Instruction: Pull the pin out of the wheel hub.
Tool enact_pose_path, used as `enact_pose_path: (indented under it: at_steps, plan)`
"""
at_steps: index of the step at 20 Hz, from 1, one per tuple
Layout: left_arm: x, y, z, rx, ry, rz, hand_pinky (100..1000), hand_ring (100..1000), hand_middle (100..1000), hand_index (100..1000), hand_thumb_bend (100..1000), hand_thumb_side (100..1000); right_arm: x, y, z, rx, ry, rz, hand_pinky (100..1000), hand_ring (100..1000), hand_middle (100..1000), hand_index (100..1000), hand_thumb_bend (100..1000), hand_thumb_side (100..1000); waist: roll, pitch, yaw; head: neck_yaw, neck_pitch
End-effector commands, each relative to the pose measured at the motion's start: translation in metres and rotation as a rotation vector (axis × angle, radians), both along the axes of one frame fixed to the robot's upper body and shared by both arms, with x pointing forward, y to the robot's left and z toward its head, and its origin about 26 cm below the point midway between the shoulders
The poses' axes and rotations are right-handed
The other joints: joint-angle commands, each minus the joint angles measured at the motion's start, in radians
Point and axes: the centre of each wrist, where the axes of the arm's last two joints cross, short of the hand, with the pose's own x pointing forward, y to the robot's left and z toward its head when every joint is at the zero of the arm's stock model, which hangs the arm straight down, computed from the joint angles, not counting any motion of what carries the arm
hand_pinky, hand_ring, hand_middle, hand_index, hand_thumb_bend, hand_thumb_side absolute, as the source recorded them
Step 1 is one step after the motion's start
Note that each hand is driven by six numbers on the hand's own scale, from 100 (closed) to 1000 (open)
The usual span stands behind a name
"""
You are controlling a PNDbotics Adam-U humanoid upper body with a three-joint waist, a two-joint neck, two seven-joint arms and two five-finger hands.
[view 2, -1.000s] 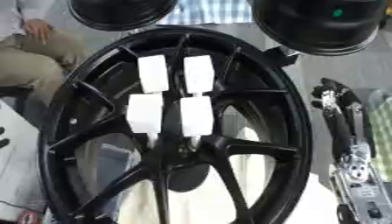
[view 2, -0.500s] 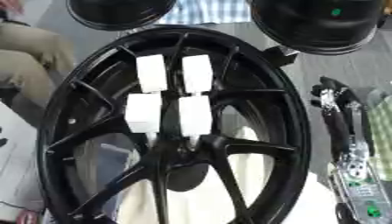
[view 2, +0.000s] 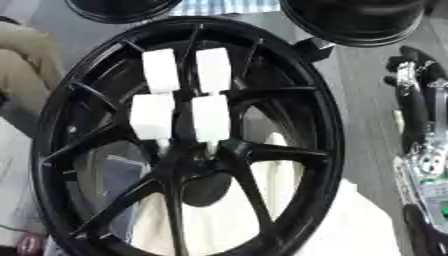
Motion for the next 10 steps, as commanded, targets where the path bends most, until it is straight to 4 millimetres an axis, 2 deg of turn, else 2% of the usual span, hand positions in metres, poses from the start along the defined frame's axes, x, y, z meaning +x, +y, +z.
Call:
enact_pose_path:
  at_steps: [1,10]
  plan:
    - [-0.010,0.008,0.029,0.049,-0.049,-0.006,860,877,785,827,187,896,-0.010,-0.007,0.033,-0.098,-0.032,-0.006,733,772,688,792,100,637,0.005,-0.030,-0.003,-0.002,0.012]
    - [-0.033,0.015,0.059,0.130,-0.042,-0.022,857,880,787,828,172,891,-0.033,-0.008,0.095,-0.390,-0.011,0.048,743,777,690,797,100,588,0.008,-0.051,-0.012,0.024,0.043]
